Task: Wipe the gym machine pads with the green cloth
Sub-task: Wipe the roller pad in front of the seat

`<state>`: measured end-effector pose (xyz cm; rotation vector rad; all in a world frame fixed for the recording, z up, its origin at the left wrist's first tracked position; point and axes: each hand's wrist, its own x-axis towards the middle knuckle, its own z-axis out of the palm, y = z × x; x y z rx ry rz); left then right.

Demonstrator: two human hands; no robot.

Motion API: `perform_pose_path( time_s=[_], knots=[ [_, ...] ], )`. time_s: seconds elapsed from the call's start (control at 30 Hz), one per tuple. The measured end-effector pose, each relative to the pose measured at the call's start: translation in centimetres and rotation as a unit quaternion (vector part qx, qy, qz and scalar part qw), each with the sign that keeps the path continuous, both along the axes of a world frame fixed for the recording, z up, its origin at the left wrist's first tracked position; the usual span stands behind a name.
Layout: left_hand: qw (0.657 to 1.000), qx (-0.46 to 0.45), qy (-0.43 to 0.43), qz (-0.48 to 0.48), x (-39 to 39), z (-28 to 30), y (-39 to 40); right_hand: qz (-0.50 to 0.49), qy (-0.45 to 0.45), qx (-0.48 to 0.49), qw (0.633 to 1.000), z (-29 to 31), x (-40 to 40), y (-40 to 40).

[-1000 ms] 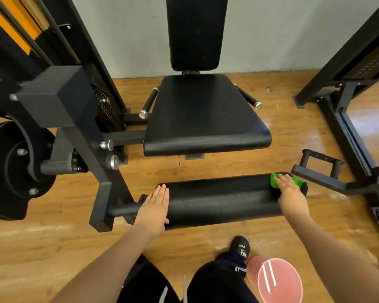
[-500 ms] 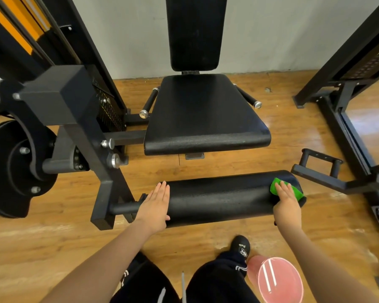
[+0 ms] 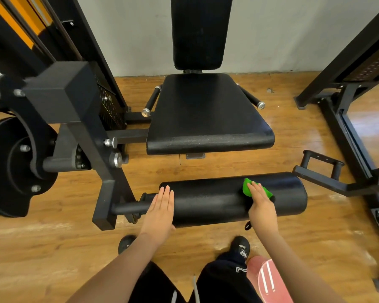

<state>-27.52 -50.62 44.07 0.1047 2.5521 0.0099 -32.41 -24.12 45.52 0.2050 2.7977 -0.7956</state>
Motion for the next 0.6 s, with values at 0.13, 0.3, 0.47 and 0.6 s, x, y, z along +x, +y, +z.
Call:
perform_pose_path(
  time_s=[0.13,0.3,0.47,0.6],
  knots=[
    [0.999,0.038,-0.019,0.003,-1.0,0.3,-0.5,0.012,0.002,-0.021,1.0,0.8,-1.1,-1.1],
    [0.994,0.078,-0.073,-0.014,-4.2,1.1,-1.9,0.029,0.018,-0.002,0.999,1.6,-2.5,-3.2],
    [0.991,0.116,-0.051,0.041,-3.5,0.8,-2.2,0.13,0.011,0.027,0.991,2.0,-2.7,-7.0],
    [0.983,0.11,-0.019,0.149,-1.5,0.4,-2.2,0.267,-0.011,0.052,0.962,1.3,-1.9,-12.3]
  ],
)
